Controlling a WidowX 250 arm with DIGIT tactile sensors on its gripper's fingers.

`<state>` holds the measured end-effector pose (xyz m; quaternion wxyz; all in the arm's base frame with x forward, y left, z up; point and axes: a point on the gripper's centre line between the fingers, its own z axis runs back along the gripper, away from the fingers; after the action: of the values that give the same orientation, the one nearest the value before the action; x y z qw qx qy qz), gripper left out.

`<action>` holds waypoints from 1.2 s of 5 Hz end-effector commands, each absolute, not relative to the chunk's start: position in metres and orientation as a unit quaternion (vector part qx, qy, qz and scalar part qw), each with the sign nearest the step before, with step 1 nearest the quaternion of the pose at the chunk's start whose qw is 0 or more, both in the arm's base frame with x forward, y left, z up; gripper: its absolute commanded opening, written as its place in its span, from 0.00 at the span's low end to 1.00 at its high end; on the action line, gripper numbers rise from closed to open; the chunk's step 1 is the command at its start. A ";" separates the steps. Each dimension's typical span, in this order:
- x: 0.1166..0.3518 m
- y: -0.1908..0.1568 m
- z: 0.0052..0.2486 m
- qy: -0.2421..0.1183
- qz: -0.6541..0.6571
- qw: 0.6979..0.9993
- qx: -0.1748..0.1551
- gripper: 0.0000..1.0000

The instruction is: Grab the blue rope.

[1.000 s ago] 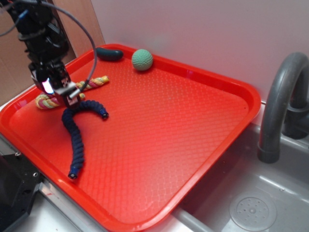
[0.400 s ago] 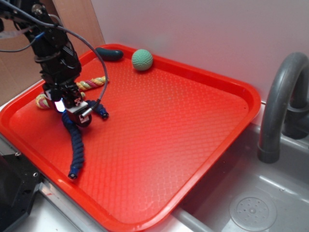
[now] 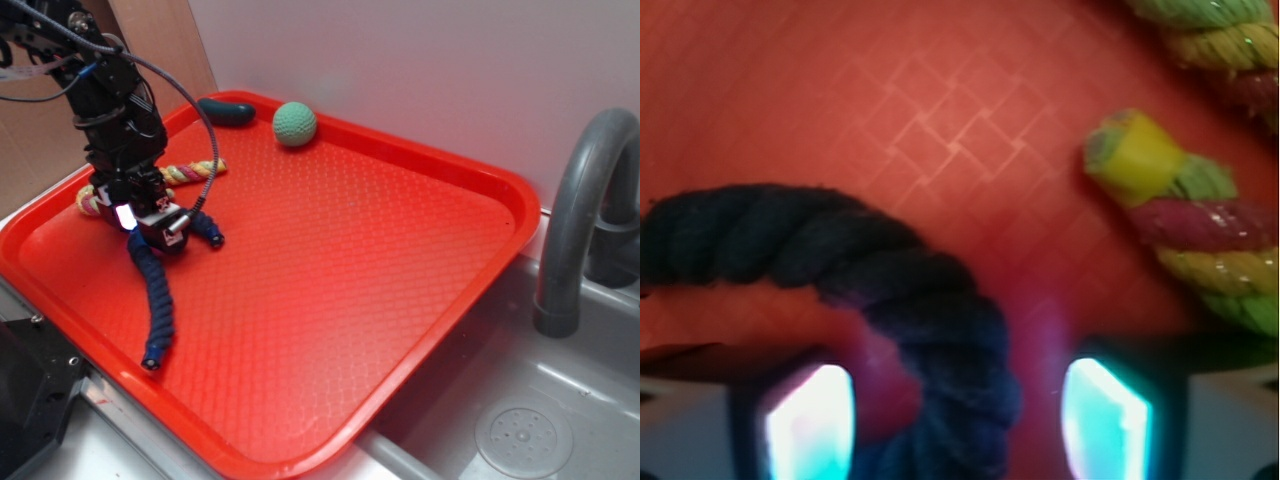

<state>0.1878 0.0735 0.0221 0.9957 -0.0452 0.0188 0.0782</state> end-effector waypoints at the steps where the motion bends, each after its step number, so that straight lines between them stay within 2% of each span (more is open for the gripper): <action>1: 0.188 0.070 0.021 0.022 0.062 0.998 -0.019 0.00; 2: 0.194 0.053 0.051 0.066 0.055 0.996 0.026 0.00; 3: 0.207 0.023 0.101 0.039 0.049 0.997 0.035 0.00; 4: 0.213 -0.005 0.152 0.025 0.022 0.999 0.027 0.00; 5: 0.207 -0.021 0.177 0.011 0.006 1.000 0.018 0.00; 6: 0.198 -0.022 0.206 -0.010 0.031 0.999 0.016 0.00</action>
<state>0.1977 -0.0194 0.1937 0.9989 0.0216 0.0174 0.0388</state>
